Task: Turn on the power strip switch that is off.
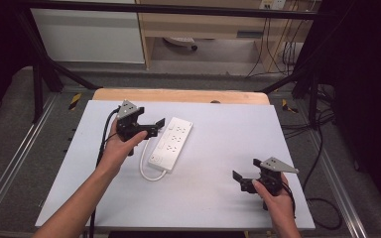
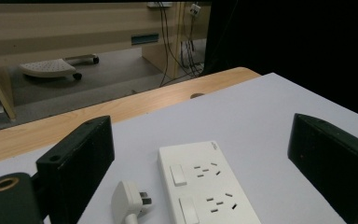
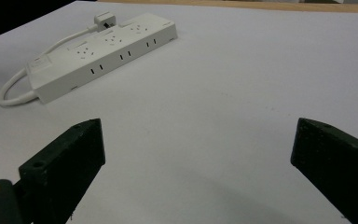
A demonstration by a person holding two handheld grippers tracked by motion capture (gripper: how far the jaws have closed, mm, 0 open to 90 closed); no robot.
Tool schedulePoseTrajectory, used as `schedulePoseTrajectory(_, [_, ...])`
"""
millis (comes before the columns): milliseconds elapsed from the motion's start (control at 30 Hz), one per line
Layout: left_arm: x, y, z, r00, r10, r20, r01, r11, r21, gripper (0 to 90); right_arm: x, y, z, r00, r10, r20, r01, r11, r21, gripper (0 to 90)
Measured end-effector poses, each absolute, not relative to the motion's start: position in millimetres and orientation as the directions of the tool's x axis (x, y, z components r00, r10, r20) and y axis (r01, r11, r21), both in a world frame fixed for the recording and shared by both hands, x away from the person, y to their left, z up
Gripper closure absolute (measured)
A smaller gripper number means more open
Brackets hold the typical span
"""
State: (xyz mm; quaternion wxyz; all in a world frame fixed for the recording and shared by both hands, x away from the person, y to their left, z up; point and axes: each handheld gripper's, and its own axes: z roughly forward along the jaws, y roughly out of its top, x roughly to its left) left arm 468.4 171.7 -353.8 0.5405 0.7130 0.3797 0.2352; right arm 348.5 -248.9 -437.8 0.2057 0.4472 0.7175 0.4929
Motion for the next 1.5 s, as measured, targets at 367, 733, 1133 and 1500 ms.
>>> schedulePoseTrajectory(367, [480.1,164.7,-360.0,0.593,0.803,-0.06,0.291,-0.144,0.946,7.4,348.5,-250.5,-437.3,-0.512,0.846,0.147,0.437,0.11,0.893,3.1])
schedulePoseTrajectory(733, [490.8,156.9,-366.4,0.584,0.81,-0.047,0.295,-0.158,0.942,7.7,348.9,-251.3,-437.2,-0.514,0.845,0.147,0.435,0.11,0.894,3.1])
schedulePoseTrajectory(1133, [503.5,153.3,-376.1,0.566,0.823,-0.041,0.314,-0.169,0.934,8.3,349.4,-251.6,-437.1,-0.513,0.846,0.148,0.437,0.109,0.893,3.1])
schedulePoseTrajectory(1500, [513.1,154.8,-386.5,0.542,0.839,-0.049,0.343,-0.168,0.924,9.5,350.0,-251.4,-437.3,-0.512,0.846,0.149,0.438,0.108,0.892,3.1])
